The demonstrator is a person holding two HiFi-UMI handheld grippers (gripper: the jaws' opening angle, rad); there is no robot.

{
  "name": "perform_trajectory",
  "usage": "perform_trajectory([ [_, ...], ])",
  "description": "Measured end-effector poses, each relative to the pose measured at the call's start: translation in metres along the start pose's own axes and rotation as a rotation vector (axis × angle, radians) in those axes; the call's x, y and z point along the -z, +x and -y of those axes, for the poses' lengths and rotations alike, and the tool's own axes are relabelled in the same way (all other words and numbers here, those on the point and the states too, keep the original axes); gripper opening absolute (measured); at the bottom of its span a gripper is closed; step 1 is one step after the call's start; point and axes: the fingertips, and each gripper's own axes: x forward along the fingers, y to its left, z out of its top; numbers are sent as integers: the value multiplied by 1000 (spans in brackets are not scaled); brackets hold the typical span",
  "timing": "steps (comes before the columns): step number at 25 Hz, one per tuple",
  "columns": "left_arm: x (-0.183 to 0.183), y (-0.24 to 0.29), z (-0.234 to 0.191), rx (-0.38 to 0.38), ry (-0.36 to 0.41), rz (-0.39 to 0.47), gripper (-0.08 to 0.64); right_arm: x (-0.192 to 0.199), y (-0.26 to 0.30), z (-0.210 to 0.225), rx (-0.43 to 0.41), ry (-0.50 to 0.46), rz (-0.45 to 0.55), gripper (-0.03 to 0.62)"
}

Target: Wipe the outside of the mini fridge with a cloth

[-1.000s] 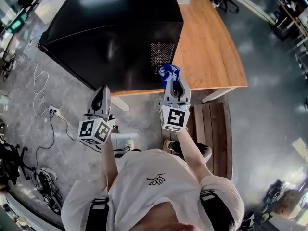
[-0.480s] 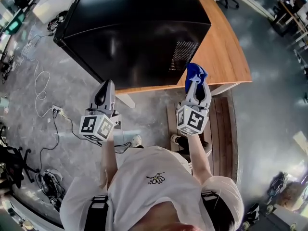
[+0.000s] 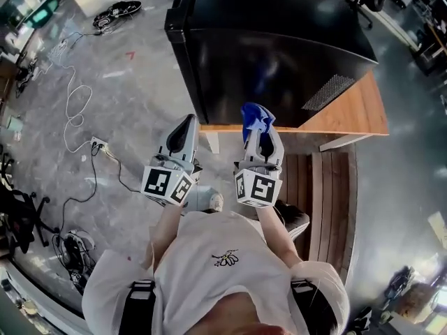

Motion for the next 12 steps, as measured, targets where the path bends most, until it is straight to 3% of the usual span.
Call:
perform_trajectory([
  [6,11,-27,-32,-52,29,2,5,31,27,-110,-199,-45,-35,61],
  [12,24,-59,-70,-152,23,-57,5,72,50,-161,-280,-49,-124,61],
])
